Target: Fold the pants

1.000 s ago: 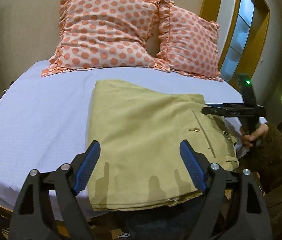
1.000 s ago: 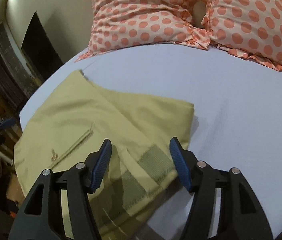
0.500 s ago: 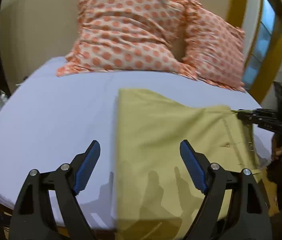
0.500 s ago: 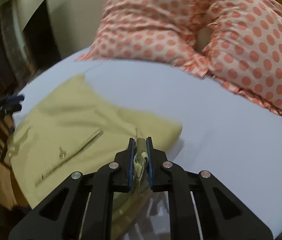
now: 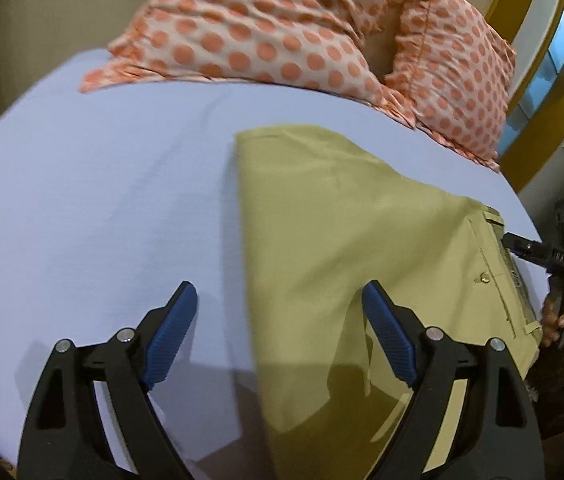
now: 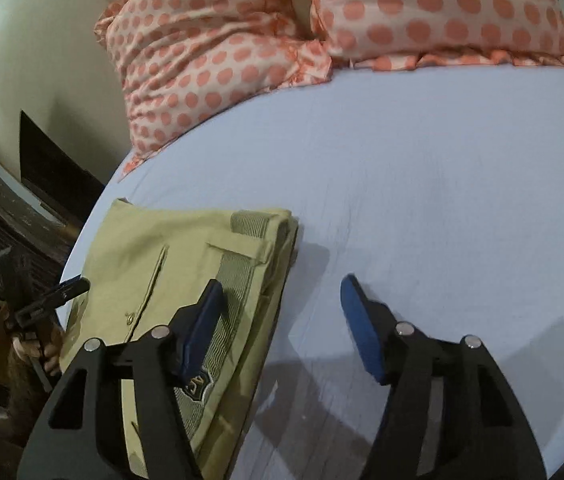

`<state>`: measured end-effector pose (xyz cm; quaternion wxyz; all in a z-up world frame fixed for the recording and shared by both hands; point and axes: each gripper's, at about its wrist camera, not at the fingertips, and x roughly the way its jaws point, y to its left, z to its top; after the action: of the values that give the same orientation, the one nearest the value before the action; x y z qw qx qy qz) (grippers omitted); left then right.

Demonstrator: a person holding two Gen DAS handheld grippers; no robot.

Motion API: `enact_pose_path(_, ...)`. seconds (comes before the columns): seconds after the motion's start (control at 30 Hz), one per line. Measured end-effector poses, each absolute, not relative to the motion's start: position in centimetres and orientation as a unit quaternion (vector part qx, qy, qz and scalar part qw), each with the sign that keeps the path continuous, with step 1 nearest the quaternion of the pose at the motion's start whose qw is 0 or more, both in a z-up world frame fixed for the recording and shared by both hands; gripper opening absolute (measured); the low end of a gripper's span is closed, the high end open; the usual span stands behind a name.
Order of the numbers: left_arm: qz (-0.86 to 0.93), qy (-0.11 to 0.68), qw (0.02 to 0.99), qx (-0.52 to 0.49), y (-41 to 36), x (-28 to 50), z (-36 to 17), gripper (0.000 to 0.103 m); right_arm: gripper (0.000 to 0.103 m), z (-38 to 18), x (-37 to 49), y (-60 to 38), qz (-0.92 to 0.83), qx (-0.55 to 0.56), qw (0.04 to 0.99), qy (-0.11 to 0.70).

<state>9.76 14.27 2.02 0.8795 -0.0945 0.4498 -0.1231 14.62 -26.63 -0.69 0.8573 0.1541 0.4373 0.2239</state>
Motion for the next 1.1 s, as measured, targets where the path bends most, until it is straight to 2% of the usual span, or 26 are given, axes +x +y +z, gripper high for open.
enact_pose_path(0.2, -0.162, 0.477, 0.861, -0.072, 11.9, 12.5, 2.1, 0.089, 0.057, -1.0, 13.9, -23.2, 0.281, 0.151, 0.846, 0.427)
enact_pose_path(0.23, -0.170, 0.484, 0.856, -0.062, 11.4, 12.9, 2.1, 0.089, 0.051, -1.0, 14.0, -23.0, 0.291, 0.159, 0.841, 0.427)
enact_pose_path(0.27, -0.176, 0.488, 0.853, -0.055, 11.1, 13.3, 2.1, 0.088, 0.030, -1.5, 14.3, -23.1, 0.314, 0.186, 0.823, 0.436)
enact_pose_path(0.3, -0.178, 0.492, 0.850, -0.051, 10.8, 13.8, 2.1, 0.085, 0.021, -2.0, 14.5, -23.3, 0.328, 0.211, 0.806, 0.445)
enact_pose_path(0.4, -0.169, 0.498, 0.850, -0.033, 10.5, 14.5, 2.6, 0.040, 0.015, -2.2, 14.9, -23.9, 0.344, 0.257, 0.782, 0.452)
enact_pose_path(0.43, -0.168, 0.496, 0.851, -0.032, 10.6, 14.7, 3.0, 0.015, 0.014, -1.8, 15.1, -24.0, 0.344, 0.261, 0.781, 0.452)
enact_pose_path(0.47, -0.174, 0.495, 0.850, -0.041, 10.7, 15.2, 3.7, 0.009, 0.013, -1.1, 15.4, -23.9, 0.344, 0.259, 0.783, 0.448)
enact_pose_path(0.6, -0.152, 0.466, 0.871, -0.013, 9.3, 18.4, 5.8, 0.008, 0.012, 3.3, 19.4, -23.3, 0.325, 0.218, 0.821, 0.416)
enact_pose_path(0.73, -0.115, 0.431, 0.895, -0.019, 7.3, 24.2, 6.2, 0.010, 0.012, 4.7, 24.8, -24.3, 0.257, 0.200, 0.857, 0.399)
enact_pose_path(0.8, -0.073, 0.432, 0.899, 0.018, 5.5, 27.0, 5.4, 0.015, 0.021, 3.9, 27.1, -24.4, 0.198, 0.161, 0.877, 0.406)
enact_pose_path(0.87, -0.038, 0.446, 0.893, 0.048, 4.9, 27.9, 4.8, 0.027, 0.022, 2.6, 28.2, -25.1, 0.131, 0.125, 0.883, 0.434)
enact_pose_path(0.9, -0.028, 0.433, 0.900, 0.052, 5.3, 27.2, 5.2, 0.029, 0.023, 2.3, 28.0, -25.9, 0.111, 0.123, 0.881, 0.442)
enact_pose_path(0.93, -0.016, 0.418, 0.906, 0.061, 5.6, 26.4, 5.7, 0.029, 0.028, 2.6, 27.2, -26.7, 0.107, 0.132, 0.885, 0.433)
enact_pose_path(0.97, 0.003, 0.390, 0.917, 0.076, 6.0, 24.7, 6.6, 0.033, 0.046, 3.0, 26.2, -27.5, 0.109, 0.141, 0.890, 0.420)
enact_pose_path(1.0, 0.004, 0.376, 0.924, 0.073, 6.3, 23.4, 7.3, 0.036, 0.059, 3.5, 24.8, -27.9, 0.124, 0.153, 0.894, 0.404)
enact_pose_path(1.07, -0.041, 0.367, 0.929, 0.032, 6.5, 20.7, 8.1, 0.047, 0.060, 4.0, 23.2, -27.3, 0.166, 0.165, 0.889, 0.393)
enact_pose_path(1.1, -0.069, 0.375, 0.924, 0.014, 6.2, 19.9, 8.0, 0.050, 0.061, 4.0, 22.5, -26.4, 0.197, 0.166, 0.881, 0.397)
